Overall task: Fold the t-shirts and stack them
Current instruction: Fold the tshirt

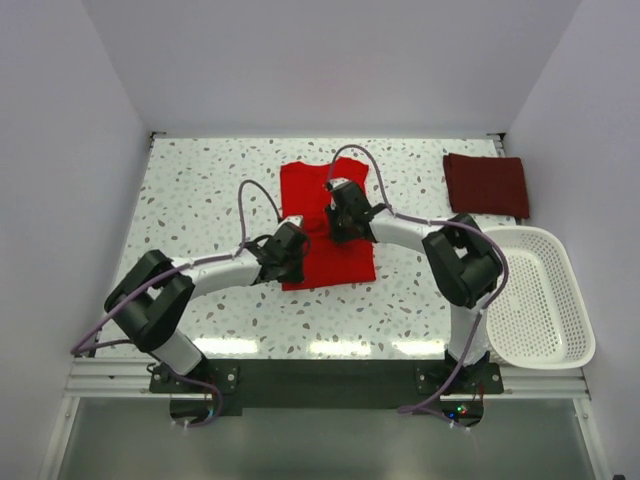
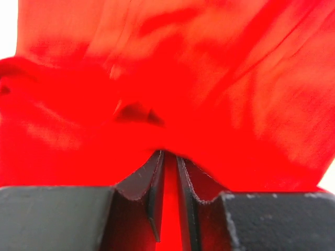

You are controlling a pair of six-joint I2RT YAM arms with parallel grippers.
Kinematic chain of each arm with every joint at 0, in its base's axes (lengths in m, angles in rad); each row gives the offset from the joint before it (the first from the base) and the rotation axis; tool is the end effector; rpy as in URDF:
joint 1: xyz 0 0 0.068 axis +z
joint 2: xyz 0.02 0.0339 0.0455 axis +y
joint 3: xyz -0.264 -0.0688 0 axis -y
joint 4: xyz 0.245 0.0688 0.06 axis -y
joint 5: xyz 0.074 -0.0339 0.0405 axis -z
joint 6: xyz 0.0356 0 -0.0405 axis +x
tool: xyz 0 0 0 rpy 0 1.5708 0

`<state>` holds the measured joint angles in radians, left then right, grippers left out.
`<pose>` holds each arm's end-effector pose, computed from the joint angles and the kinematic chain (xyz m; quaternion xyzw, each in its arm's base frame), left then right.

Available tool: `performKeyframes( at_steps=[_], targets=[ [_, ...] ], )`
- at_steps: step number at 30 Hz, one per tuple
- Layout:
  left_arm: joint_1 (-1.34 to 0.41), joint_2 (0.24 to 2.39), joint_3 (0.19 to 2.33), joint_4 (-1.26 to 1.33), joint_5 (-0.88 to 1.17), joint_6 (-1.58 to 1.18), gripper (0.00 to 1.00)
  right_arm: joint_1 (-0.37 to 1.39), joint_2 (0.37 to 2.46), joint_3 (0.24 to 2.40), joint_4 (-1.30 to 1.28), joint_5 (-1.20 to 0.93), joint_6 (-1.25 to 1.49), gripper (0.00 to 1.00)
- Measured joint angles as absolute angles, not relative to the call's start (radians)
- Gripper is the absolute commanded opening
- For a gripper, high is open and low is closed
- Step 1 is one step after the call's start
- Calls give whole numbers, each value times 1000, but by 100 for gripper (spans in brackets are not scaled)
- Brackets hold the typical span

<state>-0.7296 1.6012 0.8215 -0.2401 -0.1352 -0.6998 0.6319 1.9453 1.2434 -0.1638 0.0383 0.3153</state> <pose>0.2281 -0.1975 0.1547 -0.0041 0.9603 -0.1288 0.2476 0.3344 0.2431 0.1634 -0.1414 0.9276 0.1415 0.3154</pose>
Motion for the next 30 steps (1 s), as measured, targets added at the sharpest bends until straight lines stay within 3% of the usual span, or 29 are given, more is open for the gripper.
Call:
performKeyframes(
  at_steps=[7,11,17,22,25,30],
  targets=[
    [-736,1523,752,-257,-133,-717,27,529,2086,1511,-197,49,269,25],
    [-740,1438,695,-308,-130,-734,32,503,2051,1528,-183,30,256,30],
    [-734,1275,659,-316,-110,-760,37,496,1803,1225,-96,-147,337,40],
    [-670,1215,634,-179,-22,-773,33,459,1622,960,27,-351,467,42],
    [-615,1236,578,-89,45,-787,26,450,1587,823,156,-472,566,42],
    [-571,1321,468,5,115,-823,24,449,1655,603,404,-611,741,42]
  ],
)
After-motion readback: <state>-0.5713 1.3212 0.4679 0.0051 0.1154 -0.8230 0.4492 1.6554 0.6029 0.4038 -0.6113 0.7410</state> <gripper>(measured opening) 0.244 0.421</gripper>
